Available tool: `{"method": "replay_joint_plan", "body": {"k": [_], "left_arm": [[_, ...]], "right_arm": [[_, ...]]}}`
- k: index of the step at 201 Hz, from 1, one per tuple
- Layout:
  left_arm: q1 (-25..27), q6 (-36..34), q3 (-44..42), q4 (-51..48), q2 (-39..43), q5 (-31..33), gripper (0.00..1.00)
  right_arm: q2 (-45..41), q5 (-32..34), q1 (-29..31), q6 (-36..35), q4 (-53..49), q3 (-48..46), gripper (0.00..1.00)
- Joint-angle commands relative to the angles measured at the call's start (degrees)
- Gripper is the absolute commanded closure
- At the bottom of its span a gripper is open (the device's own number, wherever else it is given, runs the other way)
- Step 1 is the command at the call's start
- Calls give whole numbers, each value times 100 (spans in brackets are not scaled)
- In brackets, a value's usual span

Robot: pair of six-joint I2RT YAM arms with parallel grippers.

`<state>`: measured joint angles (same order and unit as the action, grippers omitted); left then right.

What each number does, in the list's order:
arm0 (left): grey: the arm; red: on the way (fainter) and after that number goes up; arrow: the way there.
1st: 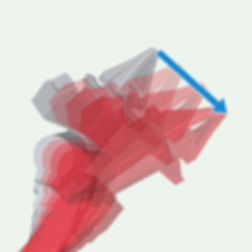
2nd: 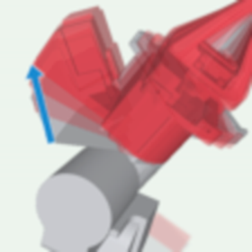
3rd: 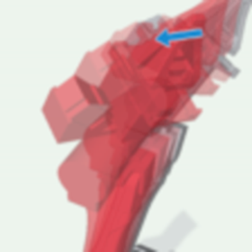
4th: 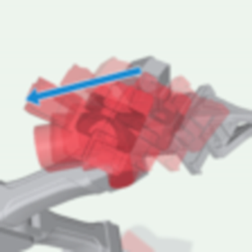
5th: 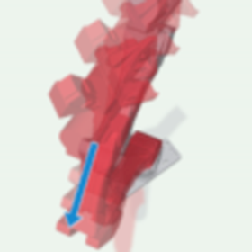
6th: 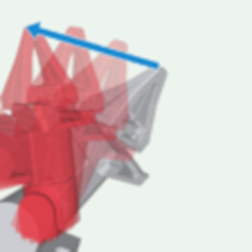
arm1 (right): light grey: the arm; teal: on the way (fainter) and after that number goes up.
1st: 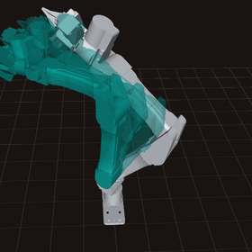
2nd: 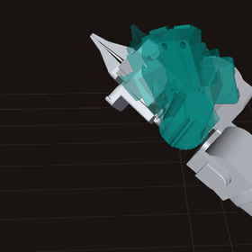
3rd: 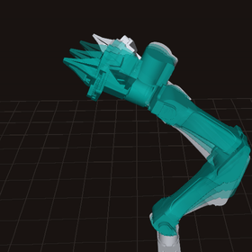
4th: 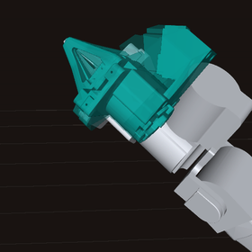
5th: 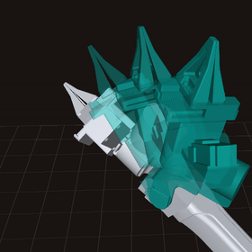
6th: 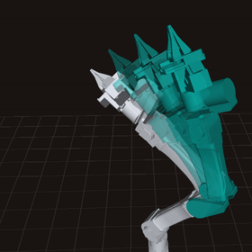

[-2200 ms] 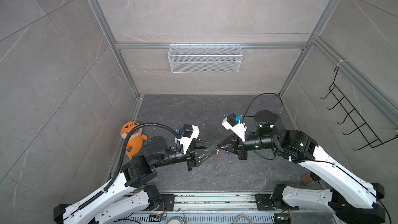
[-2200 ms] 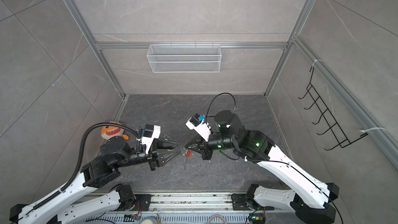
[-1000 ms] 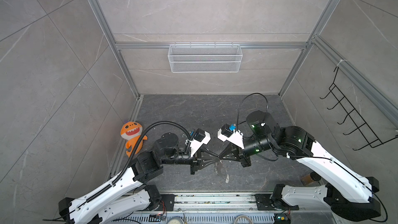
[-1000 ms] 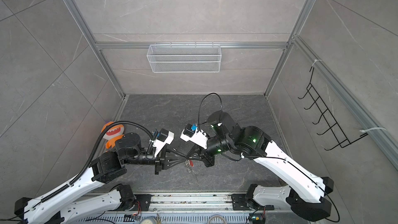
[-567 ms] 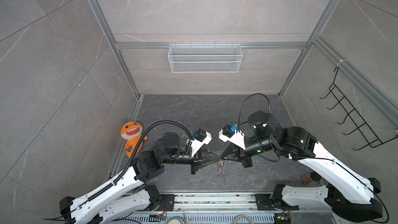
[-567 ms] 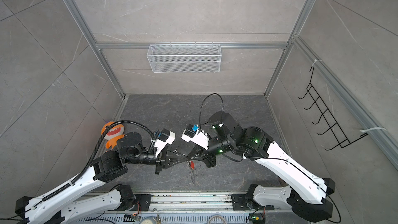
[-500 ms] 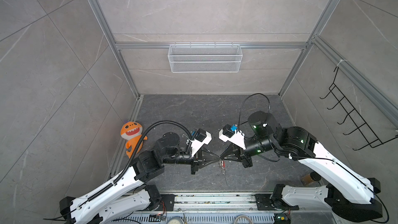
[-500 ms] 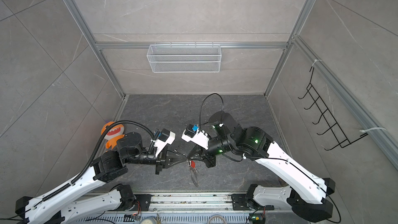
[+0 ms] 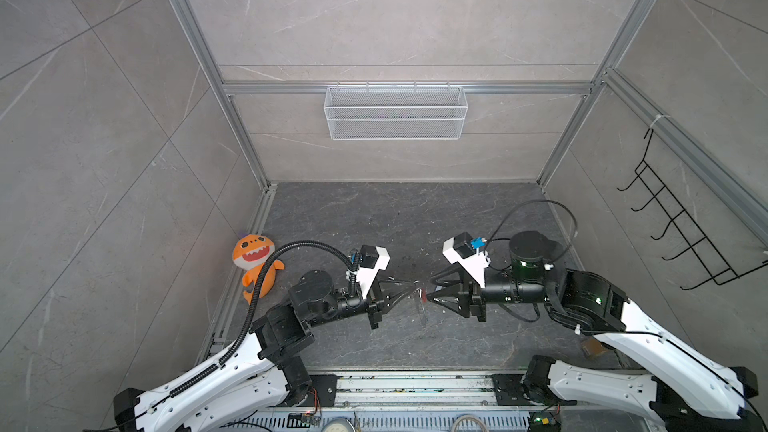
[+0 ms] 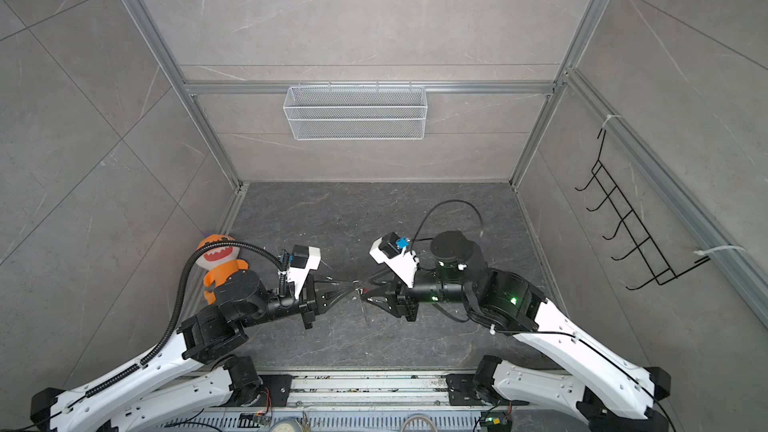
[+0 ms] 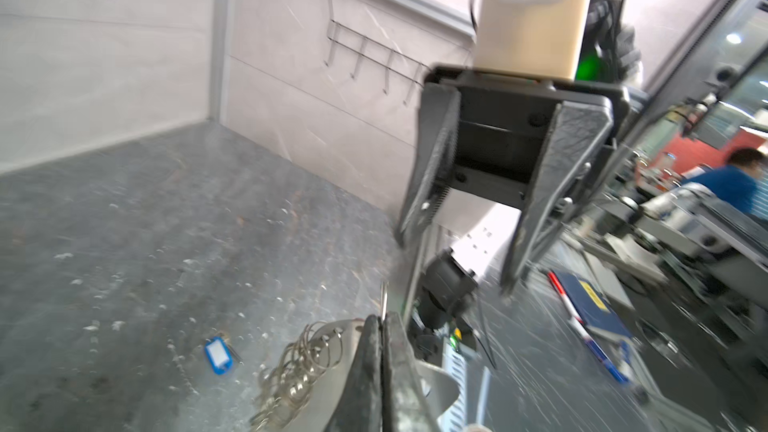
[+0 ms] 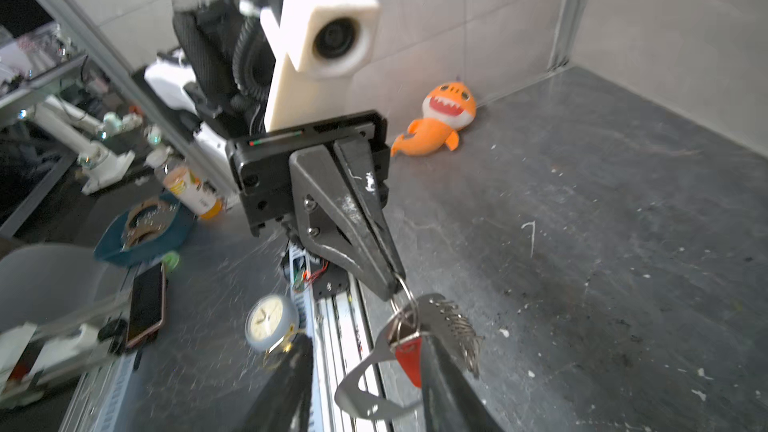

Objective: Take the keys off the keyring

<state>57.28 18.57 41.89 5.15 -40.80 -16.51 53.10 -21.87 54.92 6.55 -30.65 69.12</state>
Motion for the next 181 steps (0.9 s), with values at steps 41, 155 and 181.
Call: {"method": "replay_joint_plan", "body": {"k": [41, 155, 181], "left_arm": [[7, 28, -188, 2030, 26, 504, 100], [12, -371, 12, 2000, -289, 812, 100], [12, -389, 3, 1947, -305, 970, 100]], "right_arm": [[-500, 1042, 27, 886, 1631, -868, 53], [-508, 1303, 20, 982, 1836, -1036, 54], [-405, 1298, 22, 971, 1809, -985, 54]]}}
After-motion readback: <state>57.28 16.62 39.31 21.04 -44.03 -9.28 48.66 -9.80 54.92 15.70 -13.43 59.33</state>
